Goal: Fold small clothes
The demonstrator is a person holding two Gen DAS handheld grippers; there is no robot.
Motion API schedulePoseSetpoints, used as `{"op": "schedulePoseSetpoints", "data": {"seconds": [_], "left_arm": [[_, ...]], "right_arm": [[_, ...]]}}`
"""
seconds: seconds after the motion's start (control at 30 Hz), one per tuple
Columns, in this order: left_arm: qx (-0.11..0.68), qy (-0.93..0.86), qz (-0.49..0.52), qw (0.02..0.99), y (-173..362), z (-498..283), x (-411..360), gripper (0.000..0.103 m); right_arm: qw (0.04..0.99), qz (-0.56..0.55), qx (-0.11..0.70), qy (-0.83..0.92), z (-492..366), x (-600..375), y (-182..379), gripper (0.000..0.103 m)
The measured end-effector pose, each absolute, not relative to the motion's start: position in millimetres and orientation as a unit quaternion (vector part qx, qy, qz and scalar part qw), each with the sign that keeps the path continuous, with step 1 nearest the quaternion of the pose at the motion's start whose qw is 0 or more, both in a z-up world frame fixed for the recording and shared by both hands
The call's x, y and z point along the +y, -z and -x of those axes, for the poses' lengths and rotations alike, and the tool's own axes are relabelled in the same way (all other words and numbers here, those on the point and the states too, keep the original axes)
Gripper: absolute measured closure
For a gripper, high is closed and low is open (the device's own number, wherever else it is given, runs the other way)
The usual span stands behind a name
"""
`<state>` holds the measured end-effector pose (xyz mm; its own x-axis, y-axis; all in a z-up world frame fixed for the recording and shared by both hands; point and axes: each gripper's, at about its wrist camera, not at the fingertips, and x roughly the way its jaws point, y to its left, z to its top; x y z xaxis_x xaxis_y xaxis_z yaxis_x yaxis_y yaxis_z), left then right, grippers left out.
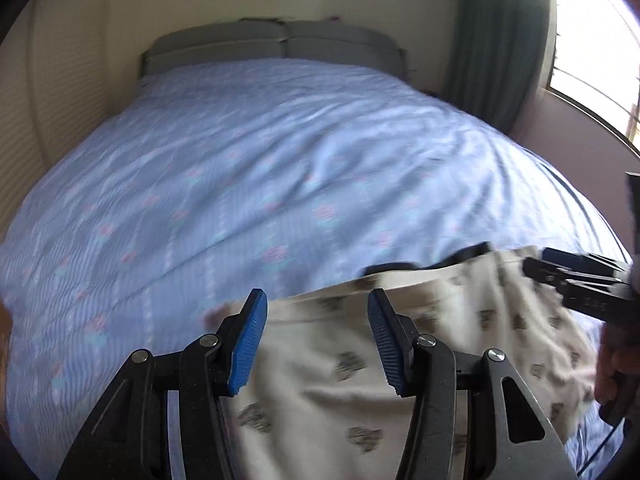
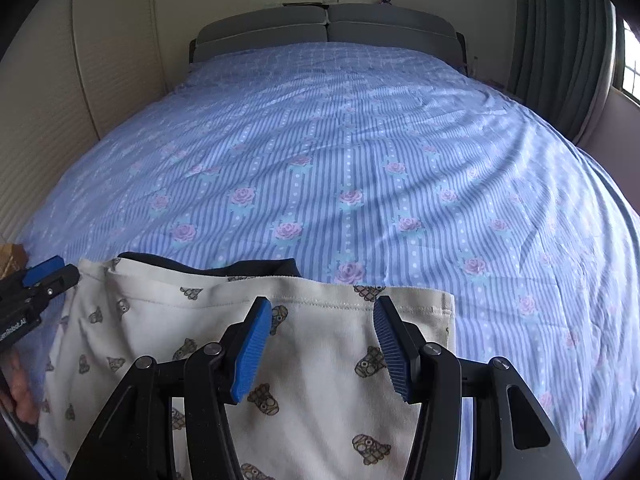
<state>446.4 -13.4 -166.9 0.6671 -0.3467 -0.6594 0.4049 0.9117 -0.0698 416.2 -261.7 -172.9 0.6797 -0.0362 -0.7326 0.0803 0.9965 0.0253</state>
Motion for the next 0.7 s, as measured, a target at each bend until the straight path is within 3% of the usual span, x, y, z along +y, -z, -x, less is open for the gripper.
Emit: {"op": "schedulePoseSetpoints", "data": {"seconds": [0.17, 0.33, 0.63, 0.7], "left_arm": [[0.33, 0.285, -0.121, 0.892, 156.8, -444.3, -55.6, 0.054], [0.353, 0.33, -0.192, 0.854, 163.9, -455.5, -80.7, 0.073], [0.398, 0.366, -0.257, 0.801, 174.7, -464.9, -95.6, 0.075], [0.407, 0.376, -0.268, 0.788, 176.7, -462.5, -98.5, 0.083]], "right_arm": [[0.915, -0.047, 0.399, 0.03, -406.4, -269.3, 173.9, 0.05], [0.915, -0.069, 0.397, 0.028, -397.2, -282.3, 172.3, 0.05], [0.915, -0.09, 0.392, 0.015, -391.9, -285.9, 171.9, 0.05], [0.914, -0.101, 0.393, 0.013, -391.9, -288.5, 173.6, 0.05]]}}
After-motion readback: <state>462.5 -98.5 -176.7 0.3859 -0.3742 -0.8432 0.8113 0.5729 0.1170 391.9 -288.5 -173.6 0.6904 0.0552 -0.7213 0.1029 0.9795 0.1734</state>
